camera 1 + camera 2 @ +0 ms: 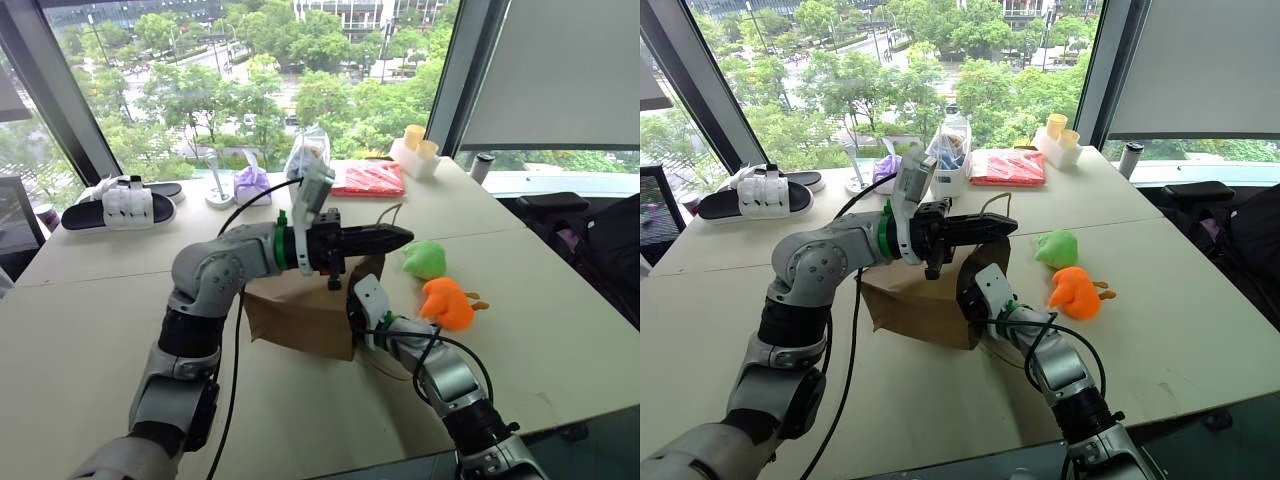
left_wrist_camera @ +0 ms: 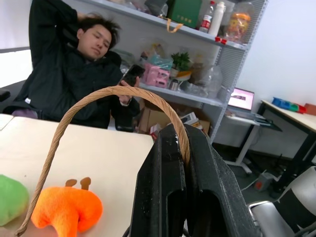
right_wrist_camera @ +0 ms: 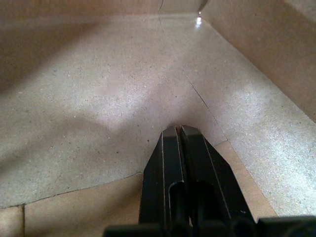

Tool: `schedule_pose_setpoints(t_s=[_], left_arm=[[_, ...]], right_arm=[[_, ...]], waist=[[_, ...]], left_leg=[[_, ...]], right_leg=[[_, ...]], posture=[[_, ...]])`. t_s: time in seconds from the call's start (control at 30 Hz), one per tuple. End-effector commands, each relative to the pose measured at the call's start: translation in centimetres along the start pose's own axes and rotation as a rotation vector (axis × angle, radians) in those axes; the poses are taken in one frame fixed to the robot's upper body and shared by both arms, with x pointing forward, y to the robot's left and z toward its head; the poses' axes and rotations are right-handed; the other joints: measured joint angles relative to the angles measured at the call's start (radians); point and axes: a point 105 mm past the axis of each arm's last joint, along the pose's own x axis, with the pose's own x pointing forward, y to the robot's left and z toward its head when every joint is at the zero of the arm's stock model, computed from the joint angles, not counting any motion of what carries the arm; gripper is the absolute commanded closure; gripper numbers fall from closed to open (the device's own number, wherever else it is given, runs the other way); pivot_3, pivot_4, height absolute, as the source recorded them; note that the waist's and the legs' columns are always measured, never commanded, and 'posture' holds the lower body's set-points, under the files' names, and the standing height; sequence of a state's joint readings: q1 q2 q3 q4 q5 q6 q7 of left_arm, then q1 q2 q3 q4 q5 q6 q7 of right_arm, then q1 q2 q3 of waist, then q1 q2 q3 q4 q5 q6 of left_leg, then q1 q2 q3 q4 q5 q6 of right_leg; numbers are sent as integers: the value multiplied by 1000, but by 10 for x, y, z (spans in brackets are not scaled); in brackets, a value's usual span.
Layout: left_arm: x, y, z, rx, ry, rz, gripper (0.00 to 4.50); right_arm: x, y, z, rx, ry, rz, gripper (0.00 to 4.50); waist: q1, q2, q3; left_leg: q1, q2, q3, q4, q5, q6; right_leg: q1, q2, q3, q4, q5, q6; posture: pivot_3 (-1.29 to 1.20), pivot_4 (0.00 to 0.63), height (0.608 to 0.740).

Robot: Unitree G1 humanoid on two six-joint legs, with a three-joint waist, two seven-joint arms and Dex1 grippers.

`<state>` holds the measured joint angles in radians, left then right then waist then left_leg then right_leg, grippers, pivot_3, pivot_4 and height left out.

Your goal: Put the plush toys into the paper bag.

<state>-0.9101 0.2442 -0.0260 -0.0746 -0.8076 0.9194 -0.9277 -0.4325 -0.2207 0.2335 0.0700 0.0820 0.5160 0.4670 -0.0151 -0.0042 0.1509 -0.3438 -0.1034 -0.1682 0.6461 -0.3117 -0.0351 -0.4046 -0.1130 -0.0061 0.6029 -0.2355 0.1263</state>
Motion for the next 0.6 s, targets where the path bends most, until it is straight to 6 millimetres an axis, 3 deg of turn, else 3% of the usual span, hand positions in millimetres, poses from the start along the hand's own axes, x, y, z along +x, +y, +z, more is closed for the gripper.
schedule_pose_setpoints(t_s=[0.03, 0.17, 0.3, 0.47, 0.6], left_arm=[[-12, 13, 3, 48, -1, 77, 4451], [-29, 29, -8, 41, 23, 166, 4451], [-38, 36, -15, 21, 28, 215, 4451], [-39, 39, -20, 5, 25, 236, 4451], [-39, 38, -22, -4, 26, 230, 4451]], right_arm=[[-9, 0, 22, 11, -112, -1, 4500], [-35, 9, 53, 13, -260, 42, 4500], [-72, 18, 82, 148, -434, 96, 4500], [-110, 15, 86, 307, -496, 118, 4500], [-145, -9, 81, 405, -519, 40, 4500]], waist=[[1, 0, 0], [1, 0, 0], [5, 0, 0], [7, 0, 0], [7, 0, 0]], left_leg=[[0, 0, 0, 0, 0, 0], [0, 0, 0, -1, 0, 0], [-1, 1, 0, -1, 0, 0], [-1, 2, -1, 0, 0, 0], [-1, 2, -1, 0, 0, 1]], right_leg=[[0, 0, 0, 0, 0, 0], [-1, 0, 0, 0, 0, 0], [-1, 0, 0, 0, 0, 0], [1, 0, 0, -1, 0, 0], [1, 0, 1, -1, 0, 0]], posture=[[0, 150, 740], [0, 150, 740], [0, 150, 740], [0, 150, 740], [0, 150, 740]])
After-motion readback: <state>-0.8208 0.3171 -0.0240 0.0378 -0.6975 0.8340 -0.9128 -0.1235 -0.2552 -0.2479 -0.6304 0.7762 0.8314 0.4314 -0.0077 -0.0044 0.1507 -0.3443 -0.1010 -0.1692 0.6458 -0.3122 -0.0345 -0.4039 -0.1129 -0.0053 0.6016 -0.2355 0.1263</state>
